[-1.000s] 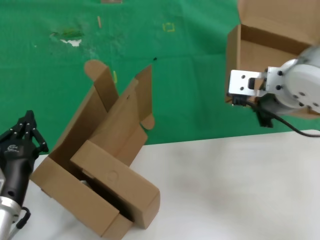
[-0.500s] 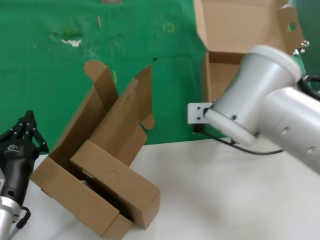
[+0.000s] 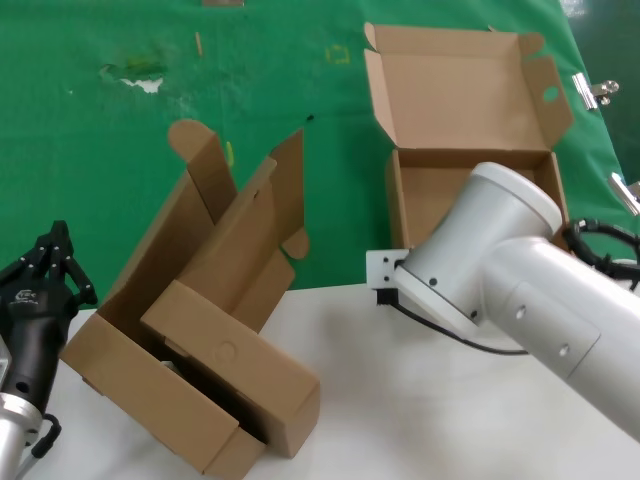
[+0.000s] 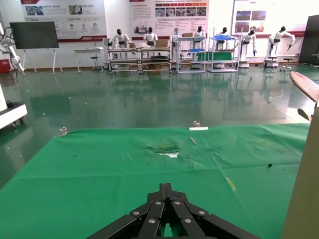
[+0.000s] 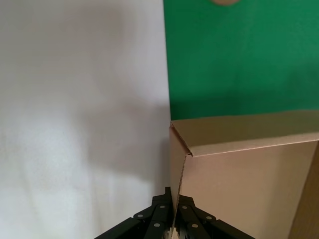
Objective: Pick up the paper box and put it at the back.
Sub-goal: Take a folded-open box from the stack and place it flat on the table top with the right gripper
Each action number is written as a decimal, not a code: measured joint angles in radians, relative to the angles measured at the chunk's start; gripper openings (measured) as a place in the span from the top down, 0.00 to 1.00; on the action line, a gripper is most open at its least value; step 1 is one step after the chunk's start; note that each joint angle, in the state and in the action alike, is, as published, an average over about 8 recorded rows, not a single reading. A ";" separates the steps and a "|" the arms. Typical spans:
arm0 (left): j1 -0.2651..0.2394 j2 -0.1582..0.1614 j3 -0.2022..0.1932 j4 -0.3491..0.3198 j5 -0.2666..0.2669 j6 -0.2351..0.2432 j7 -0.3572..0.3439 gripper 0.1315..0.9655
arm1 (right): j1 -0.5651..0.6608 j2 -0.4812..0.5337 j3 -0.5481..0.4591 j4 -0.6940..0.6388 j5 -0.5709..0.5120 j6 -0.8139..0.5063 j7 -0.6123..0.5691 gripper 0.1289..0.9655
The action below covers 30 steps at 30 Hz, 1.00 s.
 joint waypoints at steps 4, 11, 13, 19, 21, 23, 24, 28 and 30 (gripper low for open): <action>0.000 0.000 0.000 0.000 0.000 0.000 0.000 0.99 | -0.032 -0.012 0.032 -0.042 -0.037 0.047 -0.029 0.99; 0.000 0.000 0.000 0.000 0.000 0.000 0.000 0.99 | -0.037 -0.046 0.077 -0.130 -0.080 0.120 -0.095 0.99; 0.000 0.000 0.000 0.000 0.000 0.000 0.000 0.99 | -0.029 -0.060 0.087 -0.158 -0.088 0.137 -0.114 0.99; 0.000 0.000 0.000 0.000 0.000 0.000 0.000 0.99 | -0.007 -0.104 0.115 -0.236 -0.103 0.183 -0.157 0.99; 0.000 0.000 0.000 0.000 0.000 0.000 0.000 0.99 | -0.003 -0.115 0.124 -0.258 -0.105 0.196 -0.166 0.99; 0.000 0.000 0.000 0.000 0.000 0.000 0.000 0.99 | 0.000 -0.124 0.133 -0.277 -0.106 0.207 -0.173 0.99; 0.000 0.000 0.000 0.000 0.000 0.000 0.000 0.99 | 0.001 -0.128 0.138 -0.283 -0.106 0.209 -0.176 0.99; 0.000 0.000 0.000 0.000 0.000 0.000 0.000 0.99 | 0.002 -0.139 0.155 -0.296 -0.108 0.208 -0.182 0.99; 0.000 0.000 0.000 0.000 0.000 0.000 0.000 0.99 | 0.002 -0.142 0.162 -0.293 -0.110 0.202 -0.183 0.99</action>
